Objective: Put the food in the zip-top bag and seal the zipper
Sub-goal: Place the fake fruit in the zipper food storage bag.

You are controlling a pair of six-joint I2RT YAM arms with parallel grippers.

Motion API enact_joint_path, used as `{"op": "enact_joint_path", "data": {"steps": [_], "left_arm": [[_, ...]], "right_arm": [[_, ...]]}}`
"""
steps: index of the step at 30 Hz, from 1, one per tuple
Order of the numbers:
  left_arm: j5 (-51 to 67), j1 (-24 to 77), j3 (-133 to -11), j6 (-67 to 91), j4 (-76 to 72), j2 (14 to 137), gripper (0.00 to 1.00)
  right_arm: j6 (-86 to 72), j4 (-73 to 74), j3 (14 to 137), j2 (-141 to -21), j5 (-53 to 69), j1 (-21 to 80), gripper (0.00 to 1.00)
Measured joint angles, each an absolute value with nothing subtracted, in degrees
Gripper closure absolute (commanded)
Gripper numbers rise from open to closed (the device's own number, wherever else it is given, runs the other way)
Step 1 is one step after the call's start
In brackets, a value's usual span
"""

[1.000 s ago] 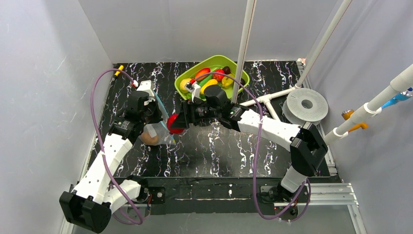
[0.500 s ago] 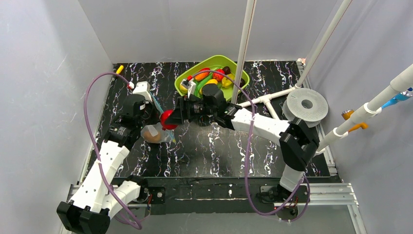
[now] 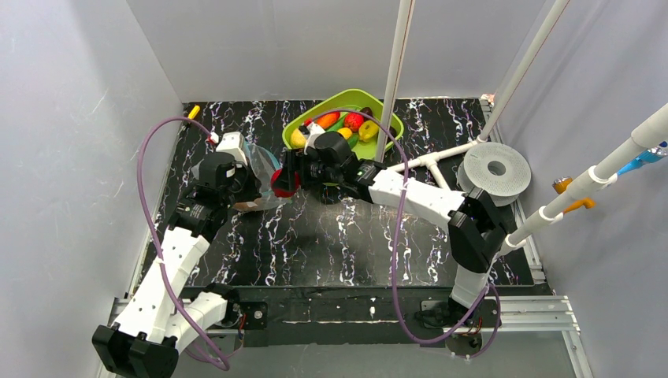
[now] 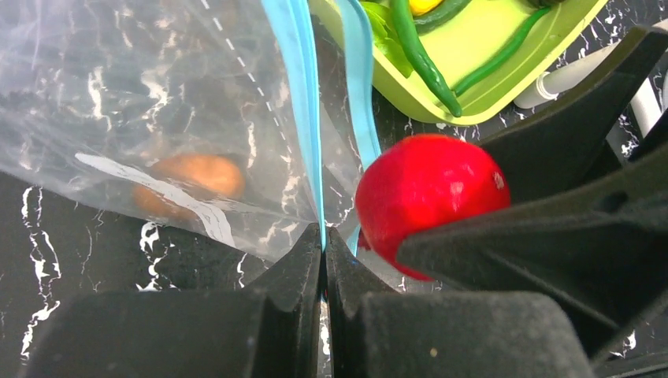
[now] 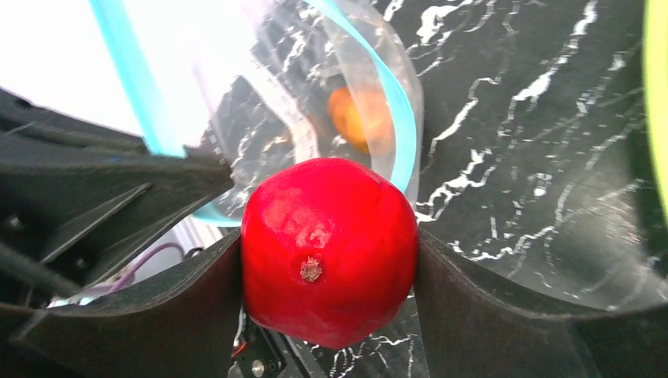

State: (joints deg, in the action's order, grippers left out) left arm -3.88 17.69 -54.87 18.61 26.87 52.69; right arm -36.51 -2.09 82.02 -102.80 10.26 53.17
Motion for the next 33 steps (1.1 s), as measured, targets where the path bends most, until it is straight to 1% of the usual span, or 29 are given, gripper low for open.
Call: {"op": "enact_joint_path", "data": {"steps": [2,5,13,26,31,33], "left_arm": [[-3.38,17.69,-54.87,18.61,26.89,52.69,1.0],[-2.72,17.69,-54.87,18.59,26.81,52.84,1.0],[-1.63,17.69,-54.87,18.55,26.59,53.69,1.0],[-3.84,17.34,-54.08,17.96,26.48,51.51,1.0],[-3.14,17.32,-53.74,18.09,26.55,50.85,1.0],[-1.69,17.37,-53.74,18.87,26.2,50.98,1.0]], "right_arm": [[-35.7,0.67,83.11,-102.8,7.73,53.17,0.85],[-34.96,3.46,85.65,-103.31,7.01,53.17,0.84],[-35.44,4.82,93.06,-105.47,12.4,53.17,0.79],[-38.5,2.11,94.5,-107.98,17.43,52.56,0.8],[-36.93,2.46,94.5,-110.63,16.97,52.36,0.8],[-36.62,3.38,94.3,-111.13,16.78,52.36,0.78]]}}
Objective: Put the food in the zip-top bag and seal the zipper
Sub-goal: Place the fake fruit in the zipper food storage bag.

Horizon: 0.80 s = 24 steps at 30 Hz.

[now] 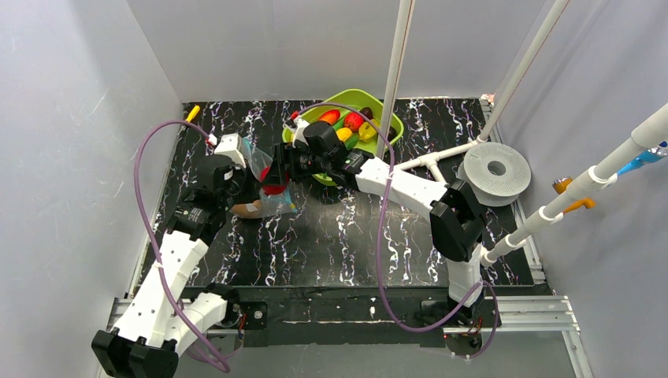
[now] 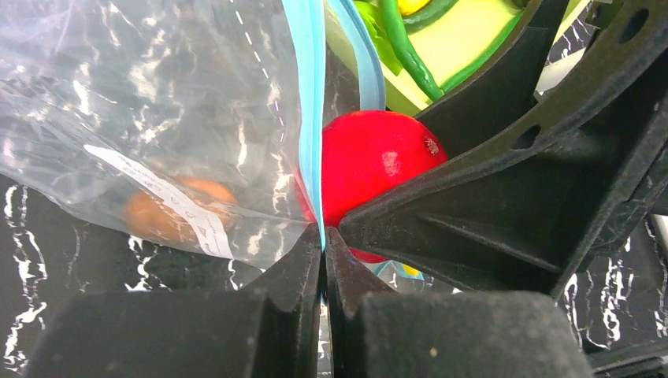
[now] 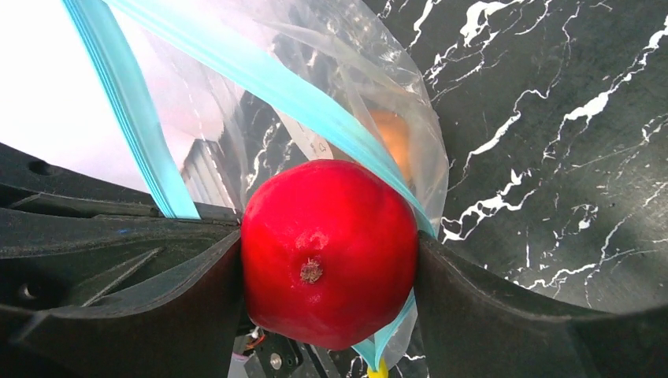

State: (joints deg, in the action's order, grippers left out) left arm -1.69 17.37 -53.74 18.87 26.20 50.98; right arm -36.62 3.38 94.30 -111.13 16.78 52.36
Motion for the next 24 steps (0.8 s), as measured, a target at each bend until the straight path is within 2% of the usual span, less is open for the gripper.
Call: {"op": "enact_joint_path", "data": {"steps": [6,14,19,21,24], "left_arm": [[-0.32,17.04,-56.73,23.42,30.63,52.95,1.0],[3.11,17.41,-61.78,27.83,34.65,52.95,1.0],[4.1,17.41,-62.11,30.55,37.41,53.17,1.0],[3.9,17.41,-63.05,30.89,39.31,53.71,1.0],[4.03,17.41,-64.84,31.99,41.5,54.81,1.0]], "right_arm": [[-35.24,4.99,94.11,-111.0,17.15,52.29,0.63],[-31.11,7.94,91.94,-108.51,20.78,53.15,0.25],[-27.29,14.02,90.85,-103.42,20.01,53.87,0.07],[-26.68,14.15,90.13,-101.84,20.03,54.11,0.02],[-25.87,16.34,88.27,-100.07,20.4,54.89,0.02]]}}
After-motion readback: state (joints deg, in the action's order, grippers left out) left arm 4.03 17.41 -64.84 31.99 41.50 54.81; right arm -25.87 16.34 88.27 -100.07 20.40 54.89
